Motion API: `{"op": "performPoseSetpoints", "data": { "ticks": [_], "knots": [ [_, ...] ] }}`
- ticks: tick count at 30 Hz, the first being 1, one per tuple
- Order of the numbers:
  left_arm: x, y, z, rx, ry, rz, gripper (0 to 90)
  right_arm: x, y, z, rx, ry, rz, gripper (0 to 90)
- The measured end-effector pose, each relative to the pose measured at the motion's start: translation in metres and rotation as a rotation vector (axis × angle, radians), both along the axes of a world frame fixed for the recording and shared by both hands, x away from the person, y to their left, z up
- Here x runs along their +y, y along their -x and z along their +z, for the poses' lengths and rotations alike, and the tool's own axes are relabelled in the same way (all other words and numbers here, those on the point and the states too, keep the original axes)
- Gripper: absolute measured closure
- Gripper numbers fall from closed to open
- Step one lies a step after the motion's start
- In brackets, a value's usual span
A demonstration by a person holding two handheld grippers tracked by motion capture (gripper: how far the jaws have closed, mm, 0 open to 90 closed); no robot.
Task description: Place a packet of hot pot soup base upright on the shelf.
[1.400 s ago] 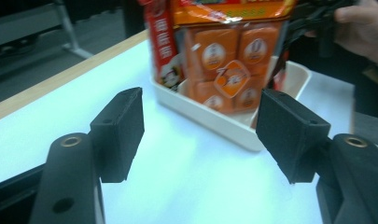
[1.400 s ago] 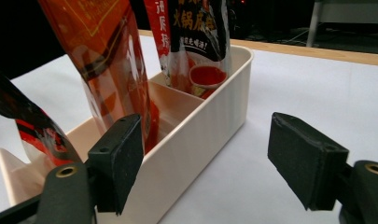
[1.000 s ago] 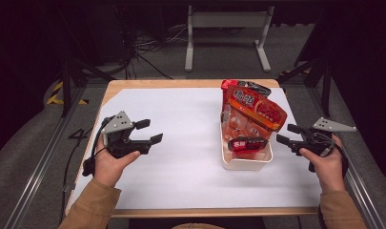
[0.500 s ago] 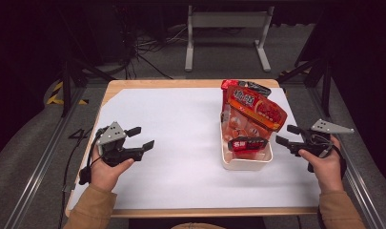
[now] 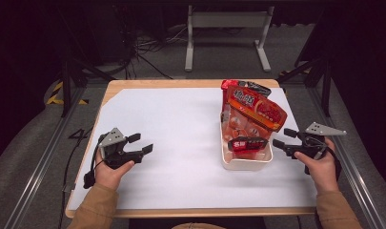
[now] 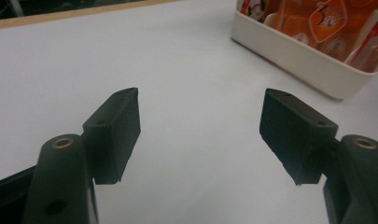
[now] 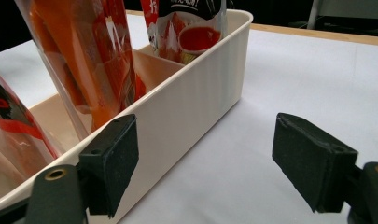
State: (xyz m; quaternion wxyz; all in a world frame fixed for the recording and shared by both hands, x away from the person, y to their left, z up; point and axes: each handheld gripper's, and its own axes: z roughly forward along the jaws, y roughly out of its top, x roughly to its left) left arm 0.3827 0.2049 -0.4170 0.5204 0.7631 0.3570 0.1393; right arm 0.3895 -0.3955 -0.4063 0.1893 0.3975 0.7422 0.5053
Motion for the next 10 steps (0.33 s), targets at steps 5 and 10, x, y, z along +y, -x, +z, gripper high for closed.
{"op": "performPoseSetpoints", "data": {
  "ticks": [5,10],
  "knots": [
    [0.0013,-0.0025,-0.0089,0.021,0.007,0.013,29.6,0.0017,-0.0006,-0.0021,0.011,0.003,0.002,23.0],
    [0.002,-0.0022,-0.01,0.031,0.018,0.014,29.1,0.001,-0.001,-0.0021,0.012,0.001,-0.001,22.7]
  ]
}}
